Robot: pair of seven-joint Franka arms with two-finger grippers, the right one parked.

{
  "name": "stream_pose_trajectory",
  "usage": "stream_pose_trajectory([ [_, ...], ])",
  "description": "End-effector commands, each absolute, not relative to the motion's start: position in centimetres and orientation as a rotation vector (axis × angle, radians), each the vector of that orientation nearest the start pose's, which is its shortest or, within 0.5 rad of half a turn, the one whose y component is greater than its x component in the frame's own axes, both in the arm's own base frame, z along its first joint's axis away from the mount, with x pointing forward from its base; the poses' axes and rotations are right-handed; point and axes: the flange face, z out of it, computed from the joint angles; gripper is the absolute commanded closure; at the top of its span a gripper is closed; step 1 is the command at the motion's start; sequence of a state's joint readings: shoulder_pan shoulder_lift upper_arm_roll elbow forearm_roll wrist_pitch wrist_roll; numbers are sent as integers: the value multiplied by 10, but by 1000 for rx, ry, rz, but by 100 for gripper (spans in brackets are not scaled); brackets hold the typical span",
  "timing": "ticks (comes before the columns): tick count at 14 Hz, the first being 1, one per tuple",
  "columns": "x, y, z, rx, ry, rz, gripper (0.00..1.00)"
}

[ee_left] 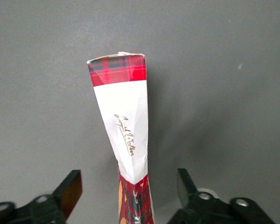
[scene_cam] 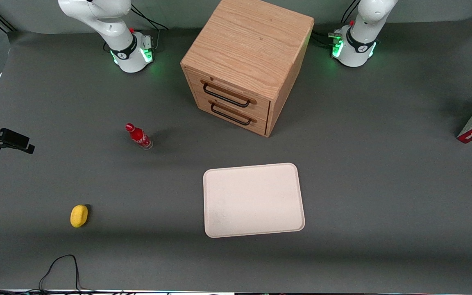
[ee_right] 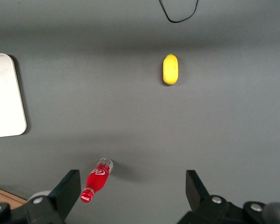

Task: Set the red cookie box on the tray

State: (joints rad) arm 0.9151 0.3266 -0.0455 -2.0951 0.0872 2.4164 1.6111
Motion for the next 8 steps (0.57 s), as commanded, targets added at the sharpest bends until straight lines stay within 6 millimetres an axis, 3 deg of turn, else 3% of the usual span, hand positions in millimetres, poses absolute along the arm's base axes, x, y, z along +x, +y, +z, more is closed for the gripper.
stream_pose_trajectory([
  [1, 377, 447, 266, -2869, 1225, 53, 26],
  [3, 374, 450, 266, -2871, 1215, 53, 51],
  [4, 374, 450, 266, -2874, 1209, 53, 66],
  [5, 375, 449, 266, -2873, 1211, 53, 87],
  [6, 375, 449, 266, -2873, 1211, 53, 100],
  [8, 376, 449, 267, -2873, 1208, 52, 100],
])
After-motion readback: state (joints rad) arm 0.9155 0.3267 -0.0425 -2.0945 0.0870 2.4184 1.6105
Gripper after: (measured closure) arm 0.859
